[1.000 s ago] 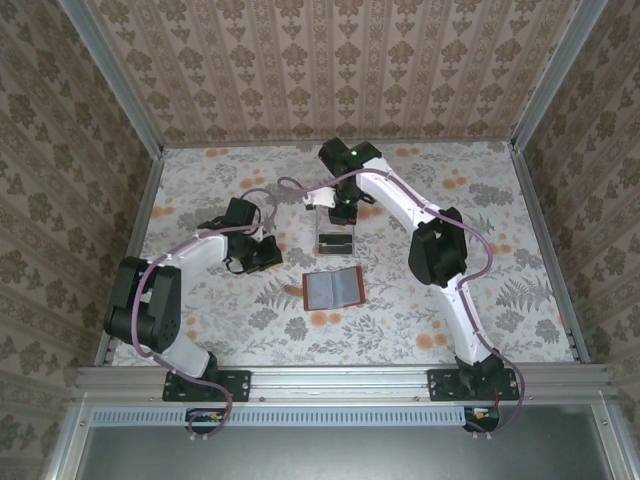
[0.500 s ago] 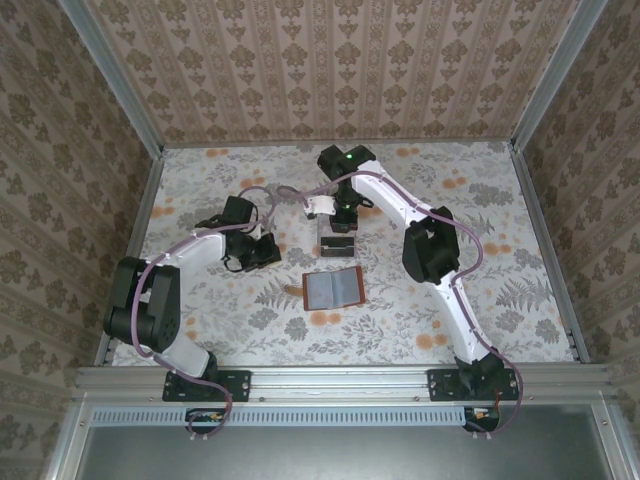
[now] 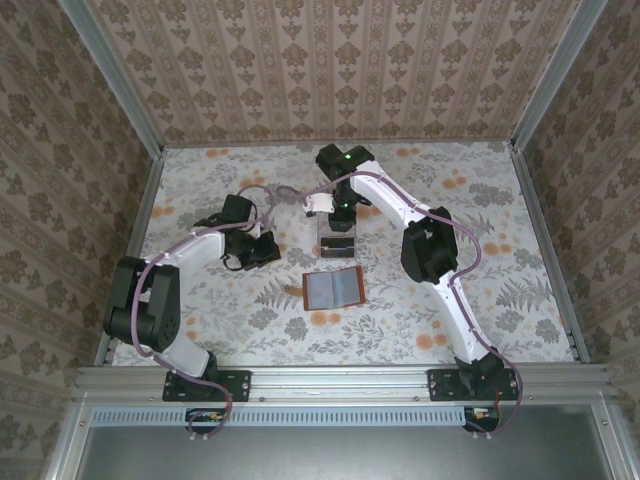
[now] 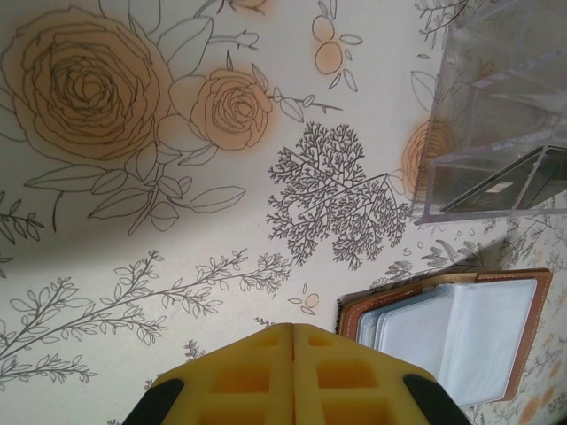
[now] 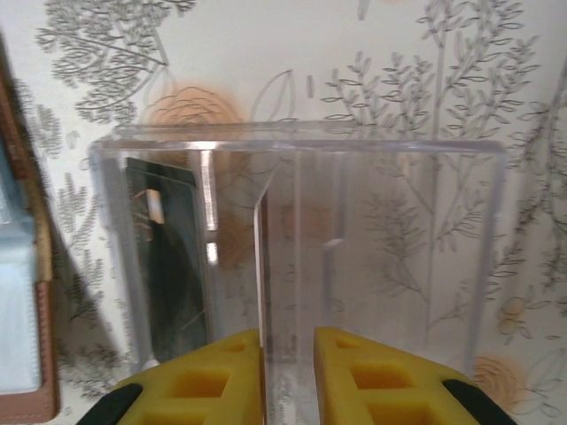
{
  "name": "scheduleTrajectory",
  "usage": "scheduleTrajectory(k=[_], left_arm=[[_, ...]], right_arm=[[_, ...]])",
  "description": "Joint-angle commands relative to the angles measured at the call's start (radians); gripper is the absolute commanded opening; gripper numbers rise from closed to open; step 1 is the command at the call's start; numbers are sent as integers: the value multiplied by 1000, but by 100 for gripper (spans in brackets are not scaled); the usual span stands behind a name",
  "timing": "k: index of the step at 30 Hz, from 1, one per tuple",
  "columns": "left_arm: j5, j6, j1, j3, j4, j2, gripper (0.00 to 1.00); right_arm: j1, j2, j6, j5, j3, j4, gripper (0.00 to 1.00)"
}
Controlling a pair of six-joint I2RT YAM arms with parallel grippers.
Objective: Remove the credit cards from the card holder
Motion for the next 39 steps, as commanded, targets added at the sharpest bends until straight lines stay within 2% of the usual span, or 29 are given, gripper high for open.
scheduleTrajectory(k=[1, 12, 19, 25, 34, 39], left_arm=[[15, 24, 6, 25, -26, 13, 8], [16, 23, 7, 30, -29, 10, 8], [18, 21, 7, 40, -33, 11, 8], [21, 21, 5, 44, -32, 16, 8], [29, 15, -6, 56, -27, 29, 8], [32, 13, -22, 64, -28, 41, 8]], right_arm=[[-3, -43, 9, 44, 30, 37, 23], [-3, -62, 29, 83, 20, 94, 22], [-3, -79, 27, 39, 19, 71, 24], [-3, -83, 28, 48, 16, 81, 23], [-3, -84, 33, 97, -66, 191, 23], [-3, -80, 31, 92, -94, 196, 22]])
